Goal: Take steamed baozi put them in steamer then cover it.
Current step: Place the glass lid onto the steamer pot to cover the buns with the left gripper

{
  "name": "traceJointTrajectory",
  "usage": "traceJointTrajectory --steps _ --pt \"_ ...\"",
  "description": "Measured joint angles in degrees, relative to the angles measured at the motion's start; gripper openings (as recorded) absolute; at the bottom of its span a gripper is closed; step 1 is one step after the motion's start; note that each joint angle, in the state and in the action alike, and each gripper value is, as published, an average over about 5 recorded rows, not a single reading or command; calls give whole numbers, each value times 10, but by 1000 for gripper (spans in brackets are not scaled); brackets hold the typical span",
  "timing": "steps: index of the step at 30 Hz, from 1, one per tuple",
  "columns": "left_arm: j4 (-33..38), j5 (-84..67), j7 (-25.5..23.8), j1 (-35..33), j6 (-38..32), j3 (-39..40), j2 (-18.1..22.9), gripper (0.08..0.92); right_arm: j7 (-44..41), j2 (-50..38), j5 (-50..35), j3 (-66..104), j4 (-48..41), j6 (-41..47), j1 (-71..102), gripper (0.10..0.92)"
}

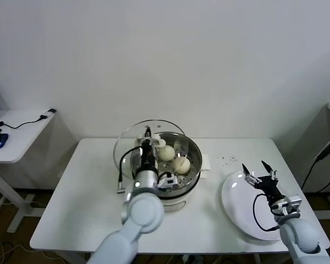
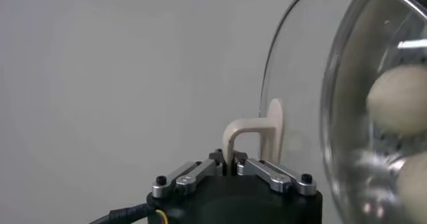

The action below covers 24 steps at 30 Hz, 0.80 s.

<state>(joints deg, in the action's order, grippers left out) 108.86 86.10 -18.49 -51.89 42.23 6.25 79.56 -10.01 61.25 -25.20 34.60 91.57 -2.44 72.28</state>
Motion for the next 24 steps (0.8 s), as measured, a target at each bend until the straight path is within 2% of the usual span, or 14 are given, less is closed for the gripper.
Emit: traceJointTrajectory --steps 10,24 --pt "-59 20 14 7 0 29 55 150 -6 0 1 16 -3 -3 7 823" --pt "-107 34 23 7 0 29 68 150 -8 5 4 19 -6 -4 5 823"
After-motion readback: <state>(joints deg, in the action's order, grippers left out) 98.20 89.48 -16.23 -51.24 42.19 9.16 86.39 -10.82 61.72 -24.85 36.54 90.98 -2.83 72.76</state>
